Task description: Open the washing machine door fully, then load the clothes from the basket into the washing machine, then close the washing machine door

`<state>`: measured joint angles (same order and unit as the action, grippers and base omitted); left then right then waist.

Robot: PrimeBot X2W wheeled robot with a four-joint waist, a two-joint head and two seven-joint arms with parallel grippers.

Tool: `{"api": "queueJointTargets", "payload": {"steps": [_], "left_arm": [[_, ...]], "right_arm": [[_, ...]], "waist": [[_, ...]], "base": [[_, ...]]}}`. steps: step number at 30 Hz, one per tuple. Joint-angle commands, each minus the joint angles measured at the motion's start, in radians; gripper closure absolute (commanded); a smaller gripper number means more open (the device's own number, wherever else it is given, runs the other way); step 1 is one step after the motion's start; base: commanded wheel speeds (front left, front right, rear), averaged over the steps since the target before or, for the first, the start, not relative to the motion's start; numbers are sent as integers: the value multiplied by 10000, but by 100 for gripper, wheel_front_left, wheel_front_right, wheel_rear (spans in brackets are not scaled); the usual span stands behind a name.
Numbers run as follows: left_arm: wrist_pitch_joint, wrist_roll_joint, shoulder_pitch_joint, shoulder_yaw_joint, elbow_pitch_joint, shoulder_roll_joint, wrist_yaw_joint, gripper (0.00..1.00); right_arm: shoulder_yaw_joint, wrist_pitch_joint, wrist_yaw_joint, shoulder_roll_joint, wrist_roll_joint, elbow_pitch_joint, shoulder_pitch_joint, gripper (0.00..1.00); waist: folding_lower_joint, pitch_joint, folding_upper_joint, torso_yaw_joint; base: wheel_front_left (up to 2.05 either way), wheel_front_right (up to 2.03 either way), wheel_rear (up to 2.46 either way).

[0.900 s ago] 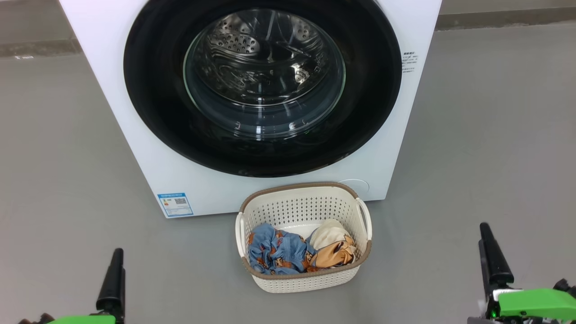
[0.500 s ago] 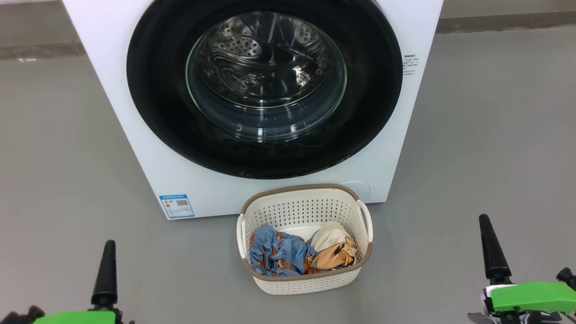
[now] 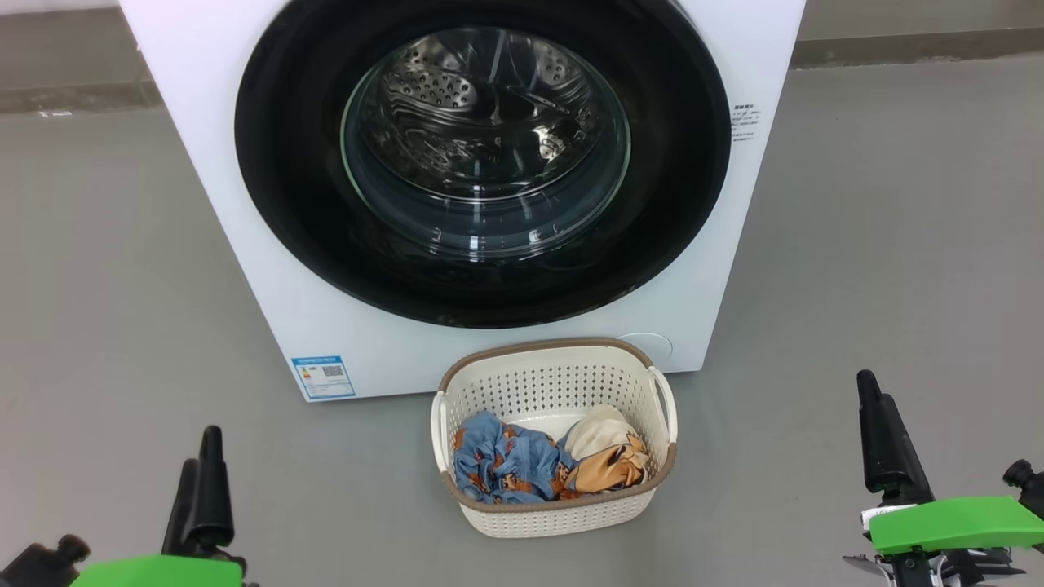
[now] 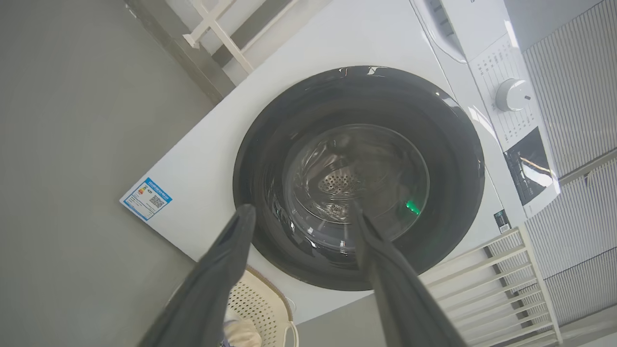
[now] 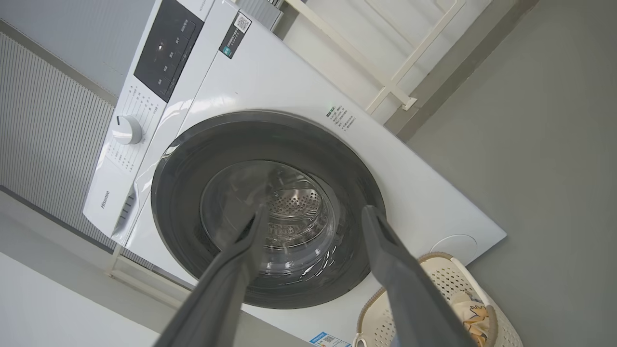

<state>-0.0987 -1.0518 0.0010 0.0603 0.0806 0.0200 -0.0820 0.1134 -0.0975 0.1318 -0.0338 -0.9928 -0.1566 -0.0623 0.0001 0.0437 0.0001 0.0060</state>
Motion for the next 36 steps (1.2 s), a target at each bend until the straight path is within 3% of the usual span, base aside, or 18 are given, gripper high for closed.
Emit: {"api": "queueJointTargets", "payload": {"steps": [1,16,36], "left_arm": [[-118,391,-224,119,-406,204,41,0],[-559,3518,-108,-501,-739,232,602,0],[-1115,7444,-52,-1224,-447,268,1001,0]], "right_arm": [[-165,-135,-7,-115,291,353,-509,0],[-386,-574,-8,-129,2933,527,-558,0],[-190,-1129,-10,-147,6015,132,-674,0]], "waist": [[0,6,-1,1],[-1,12,-1,0],[-1,-42,-1,17]], "base": [[0,0,0],[0,0,0],[0,0,0]]}}
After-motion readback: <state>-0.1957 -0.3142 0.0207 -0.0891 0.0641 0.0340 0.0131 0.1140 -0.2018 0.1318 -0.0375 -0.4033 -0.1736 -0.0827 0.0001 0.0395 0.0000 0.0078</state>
